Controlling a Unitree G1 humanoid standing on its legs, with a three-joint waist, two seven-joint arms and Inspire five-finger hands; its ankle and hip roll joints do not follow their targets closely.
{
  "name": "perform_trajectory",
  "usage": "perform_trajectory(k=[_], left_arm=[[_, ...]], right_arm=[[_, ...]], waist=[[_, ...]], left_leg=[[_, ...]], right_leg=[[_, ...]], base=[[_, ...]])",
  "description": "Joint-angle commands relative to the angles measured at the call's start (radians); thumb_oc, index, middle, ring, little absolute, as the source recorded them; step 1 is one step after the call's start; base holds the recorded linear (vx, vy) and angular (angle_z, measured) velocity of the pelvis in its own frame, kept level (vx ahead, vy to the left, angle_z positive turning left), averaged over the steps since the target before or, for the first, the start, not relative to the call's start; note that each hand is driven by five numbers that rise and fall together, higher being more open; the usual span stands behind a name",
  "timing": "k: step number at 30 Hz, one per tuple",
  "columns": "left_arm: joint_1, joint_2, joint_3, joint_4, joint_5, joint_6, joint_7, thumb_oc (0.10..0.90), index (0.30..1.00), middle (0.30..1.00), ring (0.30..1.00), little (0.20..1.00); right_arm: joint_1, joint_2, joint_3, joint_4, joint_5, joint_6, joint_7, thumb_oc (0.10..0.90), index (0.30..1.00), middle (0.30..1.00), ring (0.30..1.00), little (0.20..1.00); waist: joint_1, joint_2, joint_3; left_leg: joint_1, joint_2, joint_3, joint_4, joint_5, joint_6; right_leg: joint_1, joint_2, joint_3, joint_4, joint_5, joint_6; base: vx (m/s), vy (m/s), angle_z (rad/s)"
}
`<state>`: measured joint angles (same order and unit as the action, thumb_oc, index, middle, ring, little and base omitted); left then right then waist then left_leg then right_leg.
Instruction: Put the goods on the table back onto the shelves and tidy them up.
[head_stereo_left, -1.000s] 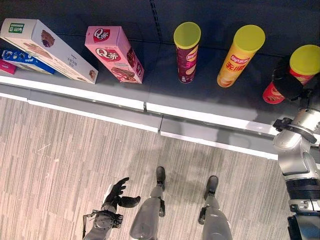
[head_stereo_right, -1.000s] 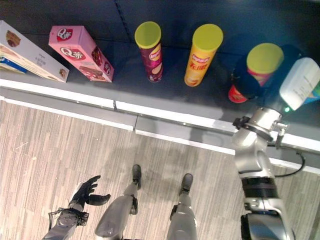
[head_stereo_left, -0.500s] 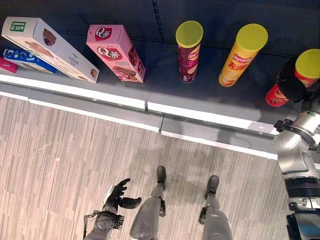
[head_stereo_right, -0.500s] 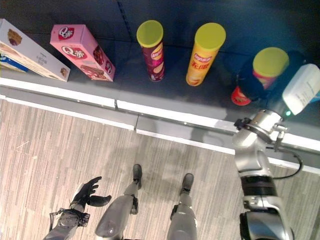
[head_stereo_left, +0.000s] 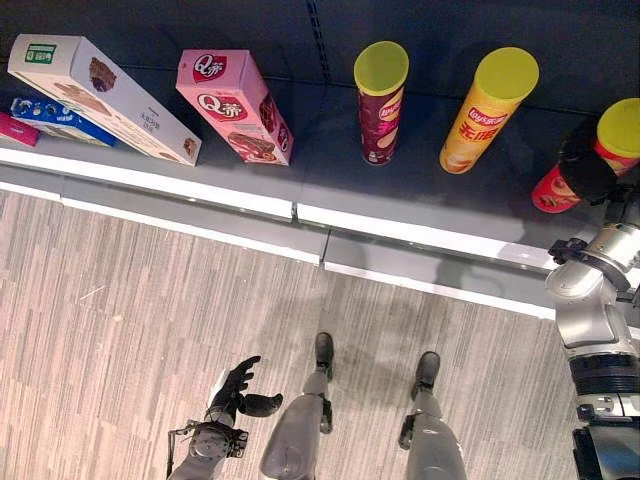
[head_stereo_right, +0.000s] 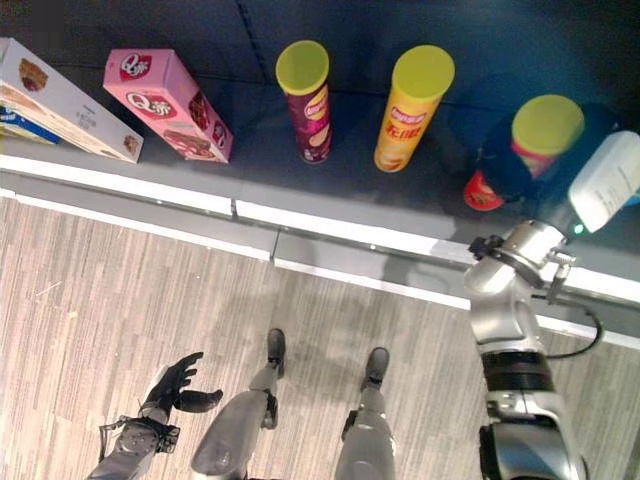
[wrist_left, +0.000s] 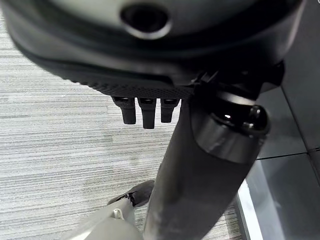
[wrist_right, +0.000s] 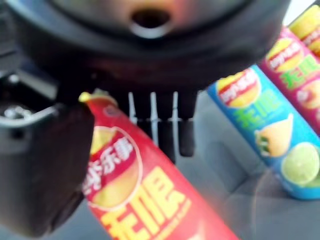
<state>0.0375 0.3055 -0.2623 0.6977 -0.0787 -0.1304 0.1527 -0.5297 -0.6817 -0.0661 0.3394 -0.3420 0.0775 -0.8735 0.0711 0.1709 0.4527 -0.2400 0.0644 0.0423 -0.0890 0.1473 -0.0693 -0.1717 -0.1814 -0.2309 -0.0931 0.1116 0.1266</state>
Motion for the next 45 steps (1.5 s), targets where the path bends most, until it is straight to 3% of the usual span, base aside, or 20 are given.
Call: perform_trajectory(k=[1, 2, 3, 4, 5, 7, 10, 28, 35, 45], left_arm=[[0.013, 0.068, -0.033, 0.033, -0.024, -0.038, 0.044, 0.800, 0.900, 0.900, 0.900, 0.900], [0.013, 0.068, -0.034, 0.032, -0.022, -0.038, 0.043, 0.800, 0.900, 0.900, 0.900, 0.900], [0.012, 0.069, -0.035, 0.031, -0.021, -0.037, 0.043, 0.800, 0.900, 0.900, 0.900, 0.900], [0.009, 0.068, -0.037, 0.033, -0.020, -0.036, 0.045, 0.800, 0.900, 0.900, 0.900, 0.900], [0.009, 0.068, -0.037, 0.034, -0.019, -0.036, 0.045, 0.800, 0.900, 0.900, 0.900, 0.900], [0.008, 0.069, -0.039, 0.025, -0.019, -0.038, 0.047, 0.800, 0.900, 0.900, 0.900, 0.900], [0.008, 0.067, -0.039, 0.035, -0.013, -0.035, 0.047, 0.800, 0.900, 0.900, 0.900, 0.900], [0.003, 0.063, -0.038, 0.040, -0.009, -0.025, 0.050, 0.800, 0.900, 0.900, 0.900, 0.900], [0.000, 0.059, -0.034, 0.062, 0.008, -0.003, 0.039, 0.800, 0.900, 0.900, 0.900, 0.900], [0.009, 0.058, 0.007, 0.117, 0.043, 0.029, 0.022, 0.800, 0.900, 0.900, 0.900, 0.900]], right_arm=[[-0.112, -0.052, -0.021, 0.006, -0.005, -0.045, -0.077, 0.400, 0.300, 0.300, 0.300, 0.300], [-0.112, -0.050, -0.020, 0.004, -0.004, -0.045, -0.077, 0.400, 0.300, 0.300, 0.300, 0.300], [-0.110, -0.052, -0.019, 0.006, -0.004, -0.044, -0.075, 0.452, 0.378, 0.378, 0.378, 0.378], [-0.112, -0.050, -0.016, 0.010, -0.003, -0.041, -0.075, 0.590, 0.585, 0.585, 0.585, 0.585], [-0.112, -0.050, -0.015, 0.010, -0.003, -0.041, -0.075, 0.657, 0.686, 0.686, 0.686, 0.686], [-0.115, -0.046, -0.014, 0.018, 0.000, -0.039, -0.078, 0.739, 0.808, 0.808, 0.808, 0.808], [-0.109, -0.043, -0.016, 0.021, 0.005, -0.041, -0.078, 0.800, 0.900, 0.900, 0.900, 0.900], [-0.083, -0.033, -0.034, -0.009, 0.028, -0.048, -0.078, 0.800, 0.900, 0.900, 0.900, 0.900], [-0.014, 0.008, -0.082, -0.155, 0.049, -0.090, -0.056, 0.800, 0.900, 0.900, 0.900, 0.900], [0.145, 0.092, -0.117, -0.338, 0.074, -0.158, 0.049, 0.800, 0.900, 0.900, 0.900, 0.900]], waist=[[0.012, -0.029, -0.078], [0.013, -0.030, -0.079], [0.013, -0.032, -0.079], [0.013, -0.033, -0.078], [0.013, -0.033, -0.078], [0.013, -0.035, -0.076], [0.012, -0.040, -0.076], [0.002, -0.054, -0.084], [-0.011, -0.077, -0.101], [-0.043, -0.138, -0.155]], left_leg=[[0.018, 0.018, -0.027, 0.004, -0.100, -0.043], [0.018, 0.019, -0.028, 0.004, -0.100, -0.043], [0.017, 0.020, -0.028, 0.003, -0.100, -0.042], [0.017, 0.019, -0.028, 0.003, -0.101, -0.042], [0.017, 0.019, -0.028, 0.003, -0.101, -0.042], [0.017, 0.018, -0.028, 0.004, -0.102, -0.041], [0.020, 0.018, -0.030, 0.003, -0.103, -0.041], [0.030, 0.021, -0.028, 0.003, -0.109, -0.042], [0.047, 0.030, -0.021, 0.004, -0.115, -0.041], [0.103, 0.055, 0.012, 0.002, -0.134, -0.042]], right_leg=[[-0.025, -0.070, -0.015, 0.017, -0.007, 0.080], [-0.026, -0.070, -0.014, 0.016, -0.006, 0.080], [-0.026, -0.069, -0.014, 0.016, -0.006, 0.081], [-0.026, -0.069, -0.015, 0.016, -0.007, 0.080], [-0.026, -0.069, -0.015, 0.016, -0.007, 0.080], [-0.027, -0.068, -0.014, 0.017, -0.008, 0.080], [-0.024, -0.068, -0.012, 0.017, -0.007, 0.080], [-0.016, -0.067, -0.014, 0.015, -0.009, 0.080], [-0.003, -0.059, -0.012, 0.013, -0.012, 0.079], [0.027, -0.040, 0.000, 0.006, -0.014, 0.075]], base=[[0.00, 0.000, 0.00], [0.00, 0.000, 0.00], [0.00, 0.000, 0.00], [0.00, 0.000, 0.00], [0.00, 0.000, 0.00], [0.00, 0.000, 0.00], [0.00, 0.000, 0.00], [0.00, 0.000, 0.00], [0.00, -0.002, 0.00], [0.01, -0.006, -0.04]])
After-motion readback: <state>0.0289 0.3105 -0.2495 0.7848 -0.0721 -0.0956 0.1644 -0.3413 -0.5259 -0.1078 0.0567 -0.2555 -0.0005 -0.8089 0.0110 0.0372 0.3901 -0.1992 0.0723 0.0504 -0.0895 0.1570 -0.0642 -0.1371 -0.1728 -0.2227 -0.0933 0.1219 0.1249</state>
